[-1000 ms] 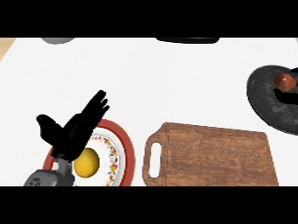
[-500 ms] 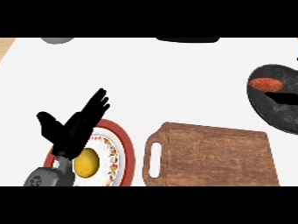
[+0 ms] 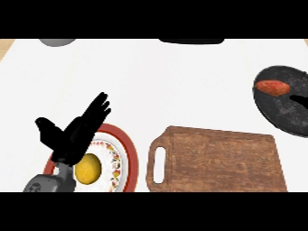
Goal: Pick the sweet potato from the cutting board and place it in the pan
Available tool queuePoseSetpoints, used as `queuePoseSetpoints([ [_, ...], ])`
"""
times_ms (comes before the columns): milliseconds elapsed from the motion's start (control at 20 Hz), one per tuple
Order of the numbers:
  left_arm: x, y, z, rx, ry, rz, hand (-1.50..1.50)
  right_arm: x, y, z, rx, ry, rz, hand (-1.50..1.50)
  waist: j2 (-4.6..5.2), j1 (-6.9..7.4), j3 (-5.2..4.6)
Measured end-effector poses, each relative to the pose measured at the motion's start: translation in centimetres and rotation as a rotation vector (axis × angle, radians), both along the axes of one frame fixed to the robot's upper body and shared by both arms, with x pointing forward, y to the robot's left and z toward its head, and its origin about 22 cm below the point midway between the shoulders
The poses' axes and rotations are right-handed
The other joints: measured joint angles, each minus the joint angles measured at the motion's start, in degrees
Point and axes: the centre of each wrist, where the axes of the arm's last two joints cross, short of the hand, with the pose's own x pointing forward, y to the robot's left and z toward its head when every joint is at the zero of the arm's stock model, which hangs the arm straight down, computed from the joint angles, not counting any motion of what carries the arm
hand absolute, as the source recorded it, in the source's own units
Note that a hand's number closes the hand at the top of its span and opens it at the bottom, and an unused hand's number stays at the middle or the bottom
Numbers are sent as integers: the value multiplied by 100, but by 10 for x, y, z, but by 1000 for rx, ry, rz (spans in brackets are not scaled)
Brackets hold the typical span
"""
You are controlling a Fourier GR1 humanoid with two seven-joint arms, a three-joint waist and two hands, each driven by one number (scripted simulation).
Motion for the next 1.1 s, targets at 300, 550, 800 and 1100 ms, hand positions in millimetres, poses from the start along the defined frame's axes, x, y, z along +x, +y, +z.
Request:
queuePoseSetpoints([
  [300,0,2,2,2,3,10,0,-42,-45,-1,93,7,125,-150,-24,-64,-2],
  [550,-1,3,4,-3,5,12,0,-72,-71,0,136,5,217,-150,-40,-89,-4],
  [800,1,6,4,1,5,18,0,-99,-88,-3,133,15,235,-150,-51,-118,-4],
  [1100,-2,3,-3,1,13,21,0,-120,-101,-3,115,58,242,-150,-66,-140,-5],
])
